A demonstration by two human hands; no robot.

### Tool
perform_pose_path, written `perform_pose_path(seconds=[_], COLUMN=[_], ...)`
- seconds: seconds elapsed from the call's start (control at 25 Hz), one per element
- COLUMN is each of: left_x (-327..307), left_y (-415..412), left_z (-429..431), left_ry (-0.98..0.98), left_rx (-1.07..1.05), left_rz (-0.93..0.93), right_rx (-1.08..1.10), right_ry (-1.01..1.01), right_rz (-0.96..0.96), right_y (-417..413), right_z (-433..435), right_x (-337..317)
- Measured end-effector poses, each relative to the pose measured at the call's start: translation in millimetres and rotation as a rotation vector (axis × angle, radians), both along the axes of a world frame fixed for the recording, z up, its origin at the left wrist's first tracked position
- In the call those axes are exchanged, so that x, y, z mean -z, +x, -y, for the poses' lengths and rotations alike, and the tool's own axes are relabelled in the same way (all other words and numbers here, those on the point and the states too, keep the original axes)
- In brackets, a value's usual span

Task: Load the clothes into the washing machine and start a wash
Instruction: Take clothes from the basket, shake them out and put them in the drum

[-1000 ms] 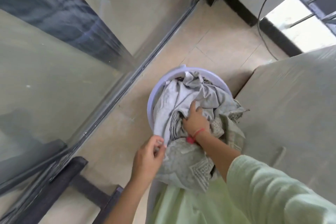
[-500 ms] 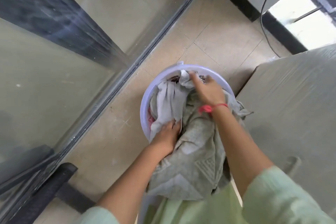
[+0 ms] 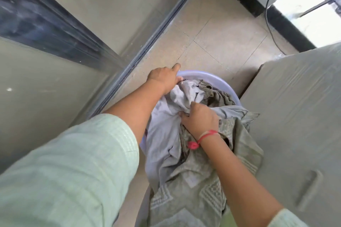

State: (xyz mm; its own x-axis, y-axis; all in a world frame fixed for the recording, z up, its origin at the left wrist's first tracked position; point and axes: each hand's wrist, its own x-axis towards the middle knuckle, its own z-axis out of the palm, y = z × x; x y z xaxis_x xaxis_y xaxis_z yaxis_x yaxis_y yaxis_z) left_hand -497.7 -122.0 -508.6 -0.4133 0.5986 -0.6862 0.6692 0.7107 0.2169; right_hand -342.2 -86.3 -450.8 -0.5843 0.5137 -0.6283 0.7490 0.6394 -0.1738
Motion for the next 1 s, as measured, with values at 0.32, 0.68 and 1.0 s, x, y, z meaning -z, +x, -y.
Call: perform_pose_path(seconds=[0.32, 0.68, 1.0], left_x=[13.4, 8.5, 13.2], left_y=[-11.5, 0.7, 47.4], left_z=[18.8, 49.5, 126.6], left_ry=[0.029, 0.097, 0.139], left_rx=[-0.147, -0.386, -0.85], left_rz=[0.081, 0.145, 0.263], right_rx=[0.26, -0.038, 0.155], right_ry=[0.173, -0.044, 0.189], right_rz=[-0.168, 0.334, -0.122], right_y=[66.1, 126.8, 30.3], right_z=[-8.8, 41.1, -18.6], right_x=[-110.2, -130.5, -142.3])
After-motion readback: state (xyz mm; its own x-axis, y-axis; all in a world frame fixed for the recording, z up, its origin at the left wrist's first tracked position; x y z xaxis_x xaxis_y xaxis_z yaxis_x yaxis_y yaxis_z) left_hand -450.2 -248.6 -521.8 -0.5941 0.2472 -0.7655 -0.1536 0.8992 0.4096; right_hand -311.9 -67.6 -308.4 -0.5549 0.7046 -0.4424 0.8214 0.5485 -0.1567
